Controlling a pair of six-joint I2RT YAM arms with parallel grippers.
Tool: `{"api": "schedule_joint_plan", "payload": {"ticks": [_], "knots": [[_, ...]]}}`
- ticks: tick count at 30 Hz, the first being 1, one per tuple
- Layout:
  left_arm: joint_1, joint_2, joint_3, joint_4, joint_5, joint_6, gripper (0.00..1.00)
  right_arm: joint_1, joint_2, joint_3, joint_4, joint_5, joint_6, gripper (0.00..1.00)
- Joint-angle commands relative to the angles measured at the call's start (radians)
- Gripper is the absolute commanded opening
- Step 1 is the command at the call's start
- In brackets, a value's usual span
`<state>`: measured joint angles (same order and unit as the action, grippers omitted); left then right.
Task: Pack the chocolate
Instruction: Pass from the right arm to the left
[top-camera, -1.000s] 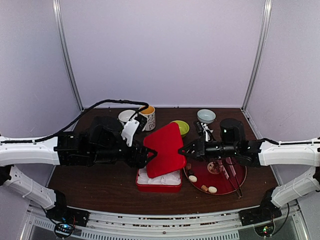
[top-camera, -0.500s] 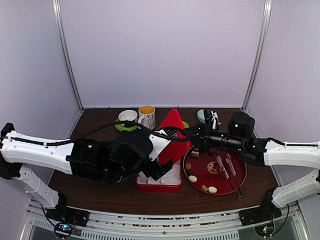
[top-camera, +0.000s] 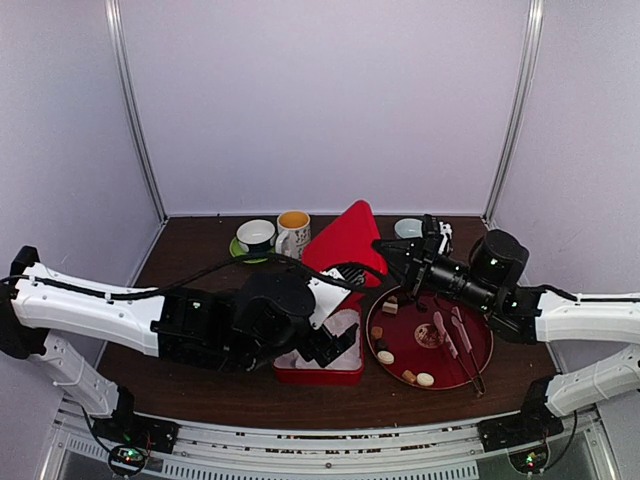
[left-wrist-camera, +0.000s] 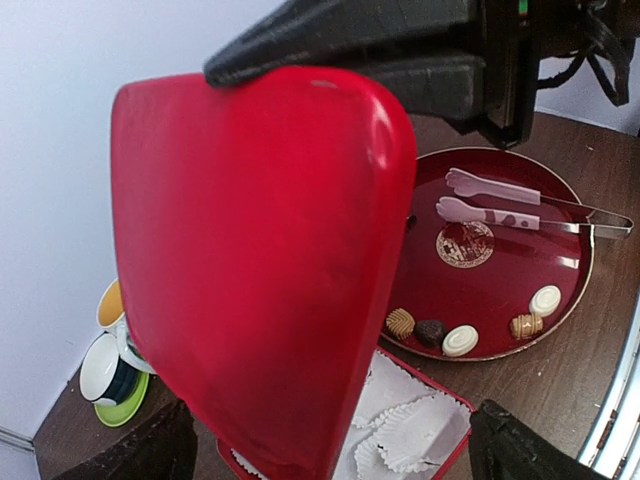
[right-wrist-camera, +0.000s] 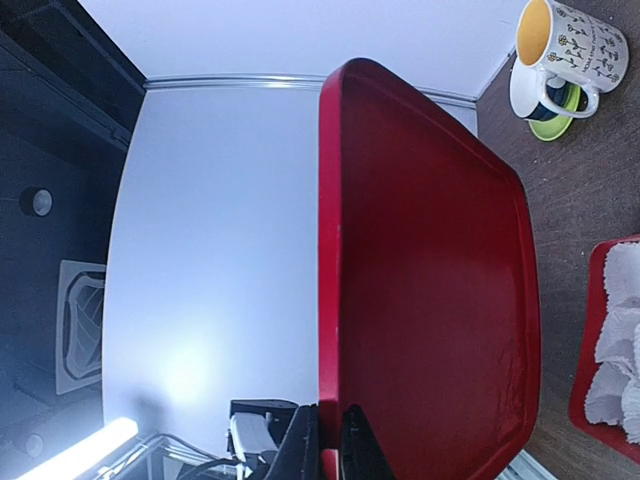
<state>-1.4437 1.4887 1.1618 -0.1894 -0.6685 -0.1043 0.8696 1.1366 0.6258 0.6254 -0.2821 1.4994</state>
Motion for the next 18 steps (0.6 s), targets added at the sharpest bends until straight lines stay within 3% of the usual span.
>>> {"api": "schedule_joint_plan", "payload": {"ticks": [1,3,7,12,15,18], "knots": [[0.000,0.047,0.015,0.070,0.000,0.022,0.98,0.050,-0.040,0.017,0.072,0.125,0.058,0.00],[0.000,0.085,0.054,0.044,-0.054,0.035,0.97,0.068,-0.034,0.010,0.100,0.153,0.084,0.00],[0.000,0.185,0.213,-0.127,-0.301,-0.029,0.88,0.089,-0.019,-0.022,0.204,0.198,0.139,0.00],[-0.001,0.205,0.254,-0.131,-0.414,-0.035,0.77,0.105,-0.022,-0.024,0.170,0.220,0.151,0.00],[0.000,0.205,0.257,-0.130,-0.466,-0.038,0.64,0.108,-0.024,-0.026,0.166,0.226,0.159,0.00],[0.000,0.205,0.259,-0.133,-0.492,-0.035,0.45,0.109,-0.028,-0.031,0.151,0.236,0.154,0.00]]}}
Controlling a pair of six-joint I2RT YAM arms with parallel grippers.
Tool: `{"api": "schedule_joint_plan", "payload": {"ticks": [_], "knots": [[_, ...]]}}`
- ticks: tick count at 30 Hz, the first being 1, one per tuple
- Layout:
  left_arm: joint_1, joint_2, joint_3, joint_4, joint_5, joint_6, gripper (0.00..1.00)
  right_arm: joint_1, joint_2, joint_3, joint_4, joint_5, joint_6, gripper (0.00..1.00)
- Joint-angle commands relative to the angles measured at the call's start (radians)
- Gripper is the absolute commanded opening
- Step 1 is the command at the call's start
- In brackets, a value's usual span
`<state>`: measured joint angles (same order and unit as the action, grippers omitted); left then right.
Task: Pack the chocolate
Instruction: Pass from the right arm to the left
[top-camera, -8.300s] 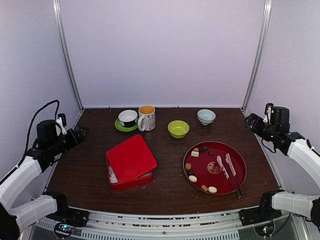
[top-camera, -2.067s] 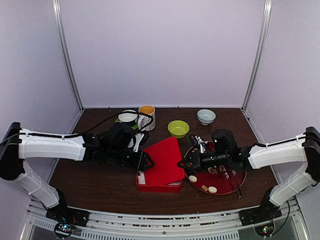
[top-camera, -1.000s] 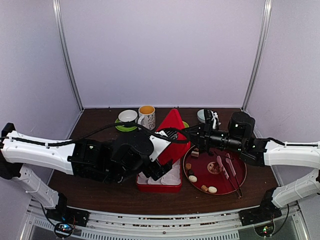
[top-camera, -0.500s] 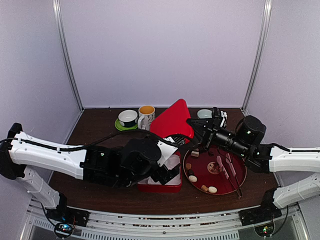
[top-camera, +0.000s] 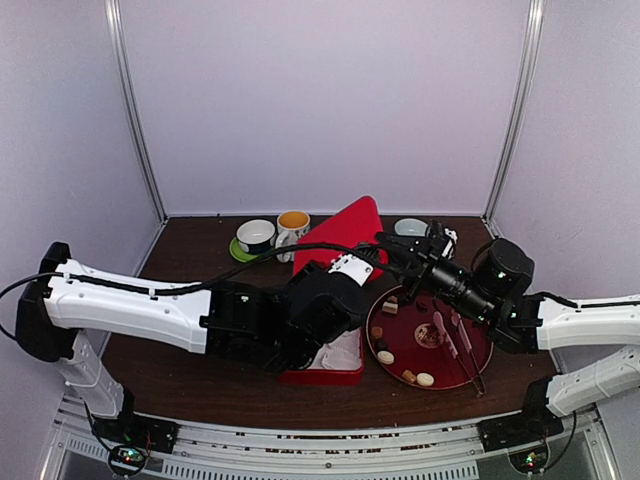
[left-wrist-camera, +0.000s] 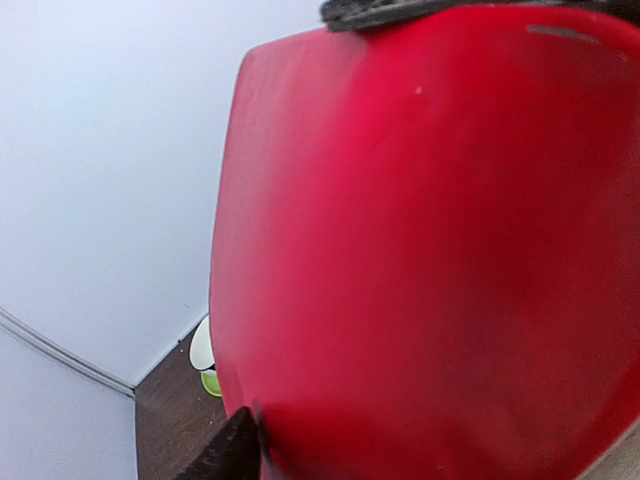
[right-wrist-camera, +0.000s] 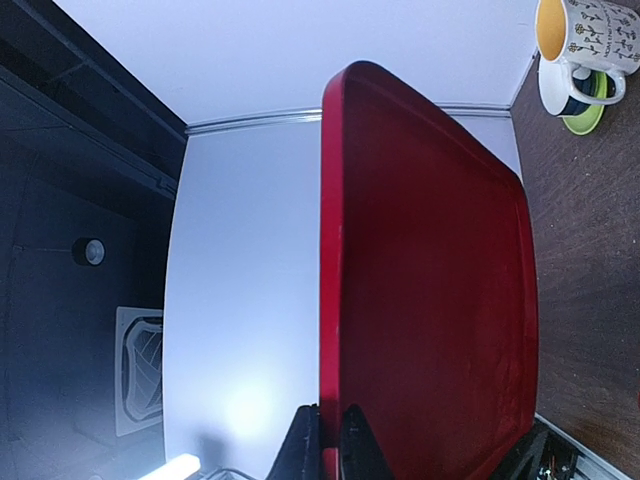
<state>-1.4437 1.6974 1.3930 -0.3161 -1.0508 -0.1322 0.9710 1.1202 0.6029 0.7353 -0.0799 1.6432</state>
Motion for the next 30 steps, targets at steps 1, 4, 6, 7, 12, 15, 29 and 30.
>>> {"api": "schedule_joint_plan", "payload": {"ticks": [1,4,6,7,12,15,29,30], "knots": [[0.000,-0.004,0.030,-0.009,-0.112,-0.007,0.38,0.007,-0.015,-0.006,0.022,0.034,0.002,0.00],[-0.003,-0.008,0.033,-0.018,-0.116,-0.007,0.19,0.007,-0.016,-0.007,-0.015,0.042,-0.011,0.08],[-0.007,-0.012,0.032,-0.018,-0.126,-0.006,0.04,0.007,-0.016,-0.019,-0.006,0.053,-0.010,0.13],[-0.008,-0.013,0.032,-0.021,-0.131,-0.008,0.00,0.007,-0.015,-0.030,0.007,0.061,-0.007,0.16],[-0.008,-0.034,0.015,-0.060,-0.167,-0.074,0.00,0.004,-0.027,-0.053,0.000,0.079,-0.053,0.27],[0.004,-0.062,0.002,-0.073,-0.152,-0.125,0.00,0.002,-0.042,-0.064,-0.033,0.086,-0.095,0.29],[0.477,-0.556,-0.457,0.005,0.767,-0.547,0.00,-0.157,-0.264,-0.014,-0.646,0.052,-0.611,0.45],[0.535,-0.604,-0.507,0.014,0.835,-0.584,0.00,-0.164,-0.280,-0.009,-0.687,0.062,-0.648,0.45]]}}
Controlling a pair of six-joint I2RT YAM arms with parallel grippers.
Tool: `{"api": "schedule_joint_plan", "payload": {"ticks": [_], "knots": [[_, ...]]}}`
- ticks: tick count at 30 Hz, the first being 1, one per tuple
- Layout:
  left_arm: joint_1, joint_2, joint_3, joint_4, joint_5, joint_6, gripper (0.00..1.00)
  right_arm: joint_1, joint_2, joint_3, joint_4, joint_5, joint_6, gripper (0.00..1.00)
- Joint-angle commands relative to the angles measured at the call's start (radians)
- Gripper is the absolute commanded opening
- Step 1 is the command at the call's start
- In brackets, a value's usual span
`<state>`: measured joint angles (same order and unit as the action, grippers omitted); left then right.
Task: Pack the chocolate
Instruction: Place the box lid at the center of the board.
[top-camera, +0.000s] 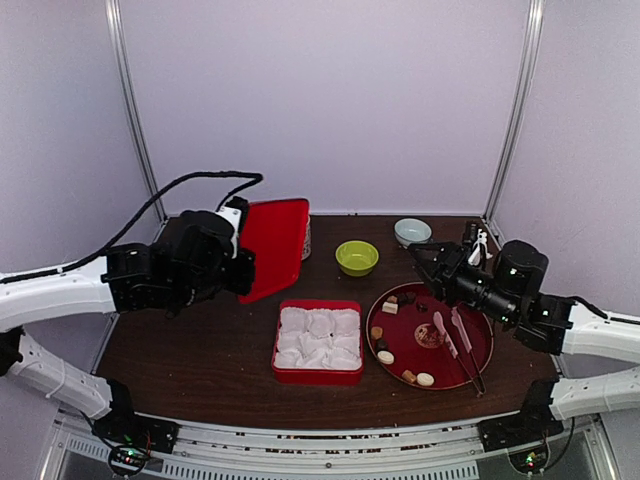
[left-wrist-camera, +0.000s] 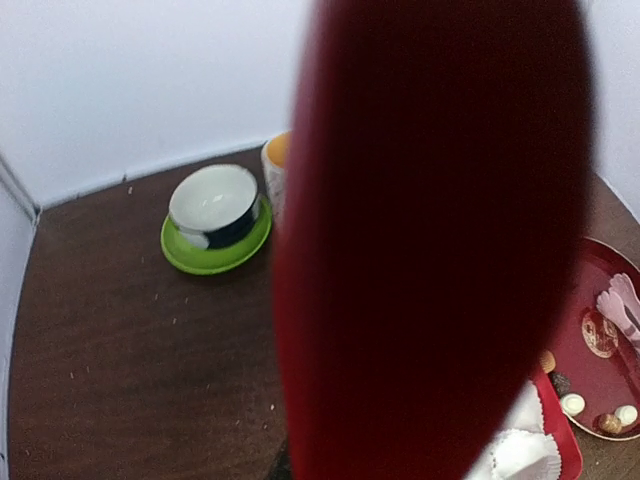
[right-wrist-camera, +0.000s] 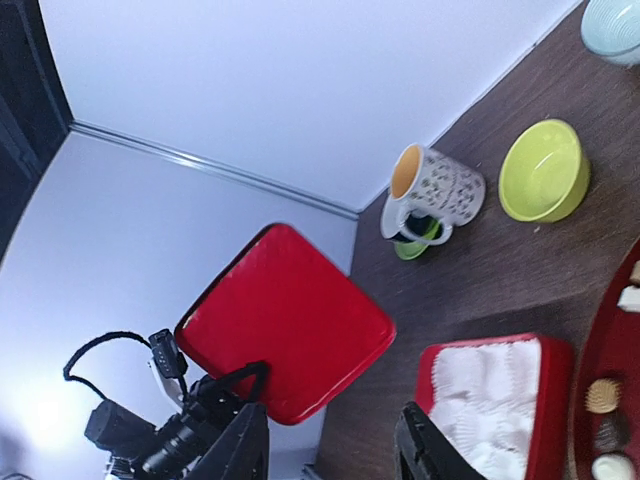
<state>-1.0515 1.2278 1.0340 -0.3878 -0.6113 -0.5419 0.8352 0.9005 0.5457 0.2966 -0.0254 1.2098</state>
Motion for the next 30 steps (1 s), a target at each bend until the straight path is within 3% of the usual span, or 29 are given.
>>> {"api": "schedule_joint_plan", "payload": {"ticks": [1,6,11,16,22,27,30], "knots": [[0.198,-0.178,-0.198,0.092,0.461,-0.203,0.00,-0.035,-0.073,0.053,-0.279,0.014,-0.237,0.45],[0.535,-0.393,-0.395,0.086,0.761,-0.269,0.00,-0.057,-0.082,0.049,-0.356,-0.018,-0.285,0.45],[0.783,-0.381,-0.448,-0.013,1.057,-0.219,0.00,-0.063,-0.051,0.079,-0.517,-0.039,-0.390,0.47],[0.807,-0.270,-0.483,-0.002,1.164,-0.195,0.00,-0.065,-0.020,0.161,-0.723,-0.029,-0.598,0.49],[0.806,-0.174,-0.445,-0.070,1.044,-0.135,0.00,-0.075,0.059,0.229,-0.923,0.018,-0.725,0.51],[0.808,-0.049,-0.422,-0.057,1.097,-0.074,0.01,-0.086,0.084,0.194,-0.927,0.032,-0.730,0.55],[0.813,0.002,-0.401,-0.084,1.087,-0.041,0.11,-0.115,0.084,0.164,-0.923,0.071,-0.716,0.57]]}}
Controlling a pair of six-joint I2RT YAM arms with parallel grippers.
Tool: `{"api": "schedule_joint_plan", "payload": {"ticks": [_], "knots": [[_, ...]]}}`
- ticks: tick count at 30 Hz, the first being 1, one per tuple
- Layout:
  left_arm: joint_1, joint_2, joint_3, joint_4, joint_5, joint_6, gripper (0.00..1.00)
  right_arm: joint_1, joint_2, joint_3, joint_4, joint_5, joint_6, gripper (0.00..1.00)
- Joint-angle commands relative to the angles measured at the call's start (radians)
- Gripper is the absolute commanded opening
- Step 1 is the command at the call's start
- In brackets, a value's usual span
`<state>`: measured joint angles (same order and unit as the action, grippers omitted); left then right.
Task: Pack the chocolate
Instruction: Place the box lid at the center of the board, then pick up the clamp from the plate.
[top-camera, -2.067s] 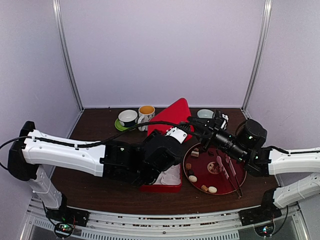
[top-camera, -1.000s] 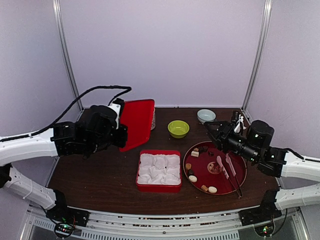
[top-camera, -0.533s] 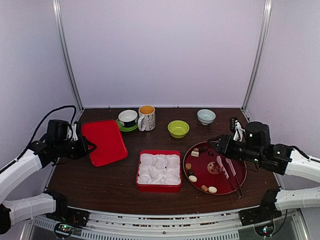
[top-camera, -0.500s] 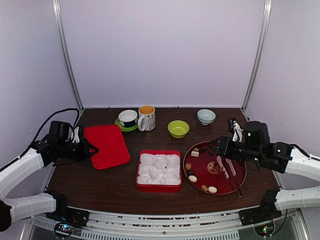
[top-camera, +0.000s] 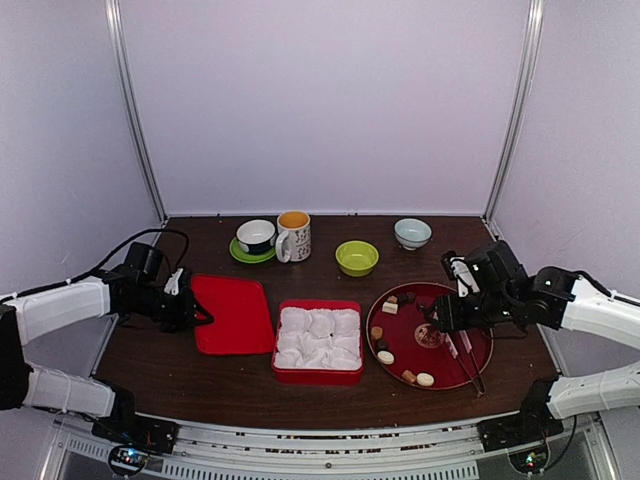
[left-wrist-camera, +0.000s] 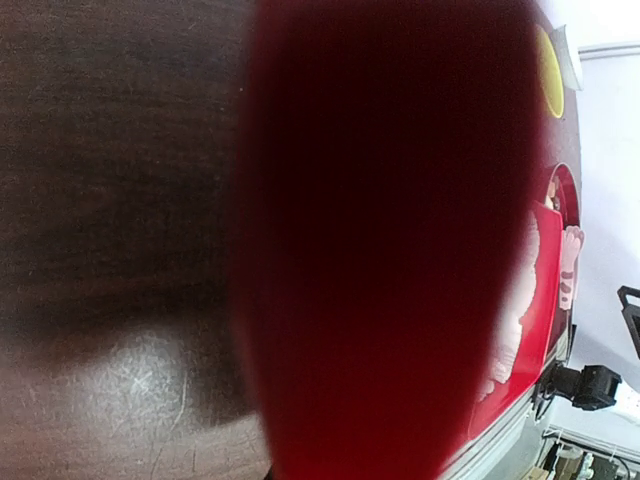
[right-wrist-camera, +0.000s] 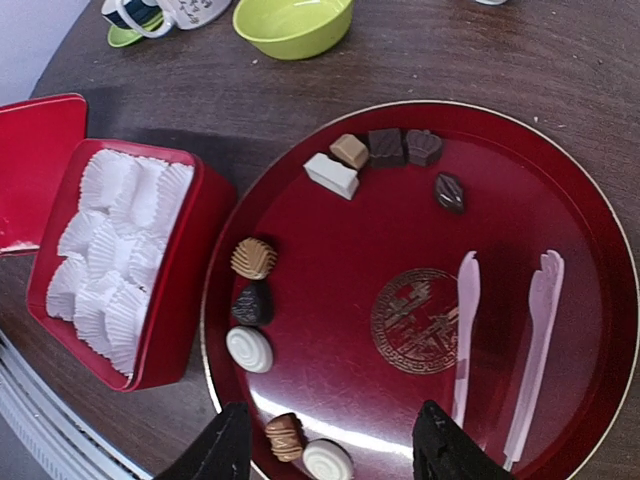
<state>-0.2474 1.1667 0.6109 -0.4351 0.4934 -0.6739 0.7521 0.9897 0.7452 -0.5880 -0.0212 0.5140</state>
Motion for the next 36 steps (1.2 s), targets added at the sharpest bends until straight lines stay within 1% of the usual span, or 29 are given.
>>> {"api": "schedule_joint_plan", "payload": {"ticks": [1,4,7,10,14,18,20,22,25,27,28,31,34,36], "knots": [[0.010,0.071,0.023,-0.040,-0.031,0.096,0.13,-0.040,-0.007,-0.046,-0.035,0.068,-0.019,0.57],[0.019,0.095,0.021,-0.038,-0.065,0.097,0.21,-0.068,-0.016,-0.083,-0.009,0.056,-0.019,0.57],[0.029,0.131,0.007,0.001,-0.082,0.083,0.39,-0.081,-0.032,-0.133,0.074,0.032,-0.025,0.65],[0.031,0.150,-0.002,0.034,-0.097,0.069,0.54,-0.084,-0.082,-0.196,0.151,0.020,-0.048,0.71],[0.031,0.152,0.002,0.015,-0.172,0.062,0.66,-0.112,-0.095,-0.190,0.104,0.009,-0.075,0.79],[0.032,0.090,0.011,-0.036,-0.294,0.063,0.82,-0.120,-0.023,-0.163,0.062,0.023,-0.071,0.78],[0.031,0.050,0.016,-0.067,-0.334,0.068,0.89,-0.120,0.023,-0.152,0.044,0.065,-0.046,0.78],[0.030,0.015,0.030,-0.104,-0.372,0.072,0.95,-0.122,0.060,-0.142,0.018,0.115,-0.019,0.81],[0.030,-0.050,0.041,-0.142,-0.419,0.077,0.98,-0.127,0.088,-0.138,0.005,0.158,0.012,0.82],[0.030,-0.101,0.043,-0.155,-0.442,0.065,0.98,-0.131,0.089,-0.140,-0.004,0.173,0.035,0.86],[0.030,-0.125,0.041,-0.151,-0.435,0.060,0.98,-0.132,0.086,-0.143,-0.009,0.174,0.045,0.90],[0.030,-0.190,0.037,-0.125,-0.395,0.066,0.98,-0.134,0.061,-0.166,-0.013,0.149,0.081,0.92],[0.030,-0.249,0.026,-0.075,-0.330,0.065,0.97,-0.135,0.036,-0.198,-0.005,0.094,0.109,0.90],[0.030,-0.267,0.023,-0.031,-0.263,0.065,0.92,-0.134,0.023,-0.218,0.001,0.057,0.127,0.88]]}}
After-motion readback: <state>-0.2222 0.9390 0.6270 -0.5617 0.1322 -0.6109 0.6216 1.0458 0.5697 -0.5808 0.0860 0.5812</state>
